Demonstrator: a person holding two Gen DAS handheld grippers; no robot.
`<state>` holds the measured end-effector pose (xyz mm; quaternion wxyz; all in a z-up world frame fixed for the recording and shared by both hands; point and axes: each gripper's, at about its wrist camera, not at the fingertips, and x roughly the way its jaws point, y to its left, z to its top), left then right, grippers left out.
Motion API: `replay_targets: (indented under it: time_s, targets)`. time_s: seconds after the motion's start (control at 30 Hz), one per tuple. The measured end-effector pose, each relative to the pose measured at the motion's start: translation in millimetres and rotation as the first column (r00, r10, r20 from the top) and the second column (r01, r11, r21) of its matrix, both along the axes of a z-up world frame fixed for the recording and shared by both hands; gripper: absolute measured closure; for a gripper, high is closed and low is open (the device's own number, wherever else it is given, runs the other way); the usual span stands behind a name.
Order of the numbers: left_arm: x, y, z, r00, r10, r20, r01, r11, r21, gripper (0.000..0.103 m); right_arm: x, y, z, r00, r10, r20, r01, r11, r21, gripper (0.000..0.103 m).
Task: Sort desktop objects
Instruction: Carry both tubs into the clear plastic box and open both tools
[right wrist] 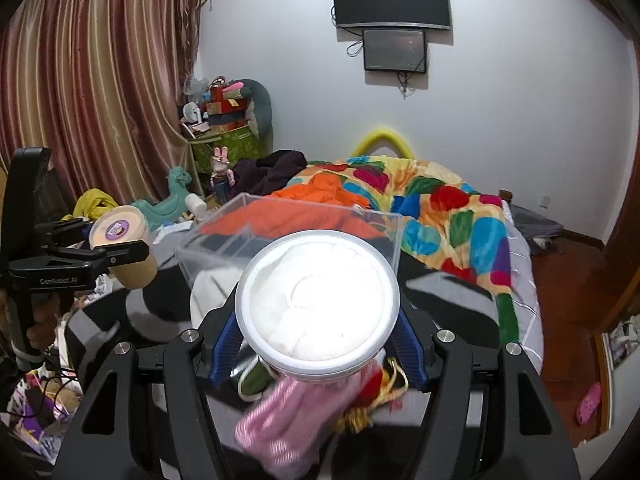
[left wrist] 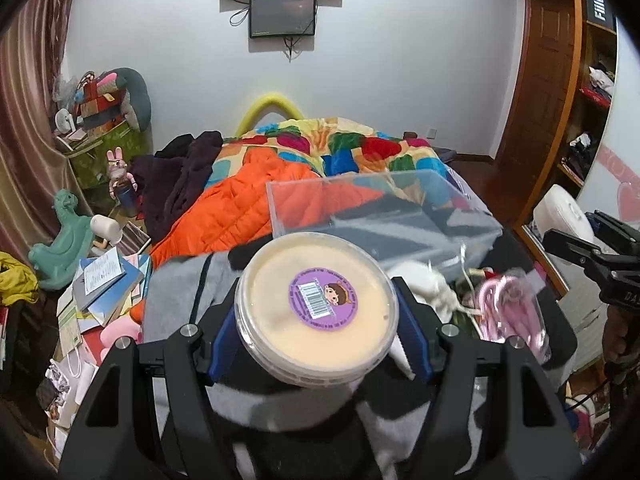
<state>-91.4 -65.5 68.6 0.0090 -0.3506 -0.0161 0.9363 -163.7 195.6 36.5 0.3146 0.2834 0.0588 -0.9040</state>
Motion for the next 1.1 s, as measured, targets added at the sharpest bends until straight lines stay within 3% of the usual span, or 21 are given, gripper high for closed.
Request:
replay_targets:
  time_s: [0.47,0.97,1.1]
  targets:
    - [-79,-8,6,0.997,-0.043,0.064,0.04,0.998,0.051,0.035,-75,-32,-3,0.999,0.025,0.048,-0.028,0.998,0.059,0.041]
    - [-149,-3,-47,0.961,-0.108,0.255,0.077,0.989,0.128,0.035,-128,-74,-45,0.973,0.088,0.213,-0.127,0.976,0.178,0.041]
    - [-157,4,-57,0.942,-0.13,0.308,0.104,0.99,0.098,0.035,-143,-85,-56,0.966,0.079,0.246,-0.14,0.96,0.242,0.041]
